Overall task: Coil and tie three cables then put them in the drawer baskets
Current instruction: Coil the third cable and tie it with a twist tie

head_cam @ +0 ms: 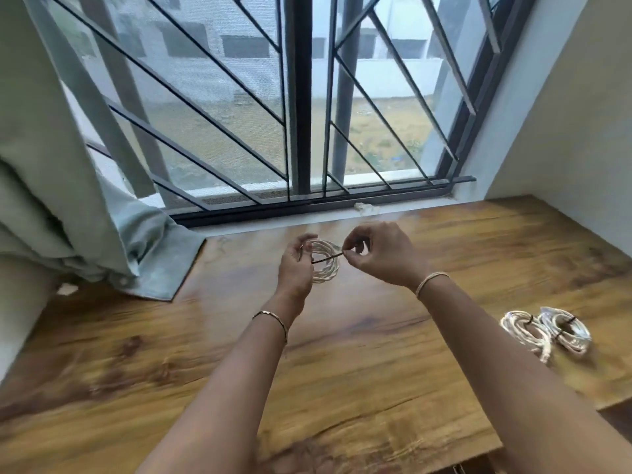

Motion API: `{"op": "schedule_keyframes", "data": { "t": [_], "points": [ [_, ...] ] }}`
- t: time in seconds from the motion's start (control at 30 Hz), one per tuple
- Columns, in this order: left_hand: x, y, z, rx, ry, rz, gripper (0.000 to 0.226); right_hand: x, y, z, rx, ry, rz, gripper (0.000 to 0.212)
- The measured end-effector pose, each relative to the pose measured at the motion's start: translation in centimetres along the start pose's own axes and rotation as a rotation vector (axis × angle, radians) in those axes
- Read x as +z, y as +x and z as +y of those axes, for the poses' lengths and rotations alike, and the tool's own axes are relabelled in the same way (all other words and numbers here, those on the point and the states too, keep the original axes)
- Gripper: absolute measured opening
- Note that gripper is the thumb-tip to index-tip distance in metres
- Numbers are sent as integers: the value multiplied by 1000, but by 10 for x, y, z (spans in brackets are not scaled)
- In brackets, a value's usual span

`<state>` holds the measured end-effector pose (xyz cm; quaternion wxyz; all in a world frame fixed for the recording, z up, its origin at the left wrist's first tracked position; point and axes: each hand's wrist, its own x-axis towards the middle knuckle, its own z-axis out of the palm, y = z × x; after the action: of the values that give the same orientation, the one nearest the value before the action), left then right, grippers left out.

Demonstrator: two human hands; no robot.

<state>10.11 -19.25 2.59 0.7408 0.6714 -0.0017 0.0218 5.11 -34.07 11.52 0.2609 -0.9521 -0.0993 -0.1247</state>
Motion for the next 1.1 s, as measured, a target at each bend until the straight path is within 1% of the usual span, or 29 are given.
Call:
{"op": "schedule_keyframes", "data": {
  "t": [0.1,0.23,0.4,0.57,0.7,0.83,0.97,1.1],
  "points": [
    [-29,-5,-1,1,21,47,26,11,0,-22,-41,-35,5,5],
    [-56,-11,3,9,12,61,25,27,-2,-56,-135,-93,5,6],
    [-85,-16,9,9,-16,128,25,41,-7,-88,-194,-173,53,3],
    [-107,-17,11,8,-21,179,25,54,-7,-113,-238,-252,14,5],
    [-118,-15,11,-20,0,239,29,60,-5,-124,-271,-282,-8,8],
    [-127,-13,12,-11,-9,298,24,62,-3,-128,-316,-290,3,7],
    [-130,-15,13,2,-43,309,21,71,2,-127,-351,-286,4,8],
    [-127,-18,15,16,-60,297,22,86,4,-123,-380,-345,66,9]
  ]
}}
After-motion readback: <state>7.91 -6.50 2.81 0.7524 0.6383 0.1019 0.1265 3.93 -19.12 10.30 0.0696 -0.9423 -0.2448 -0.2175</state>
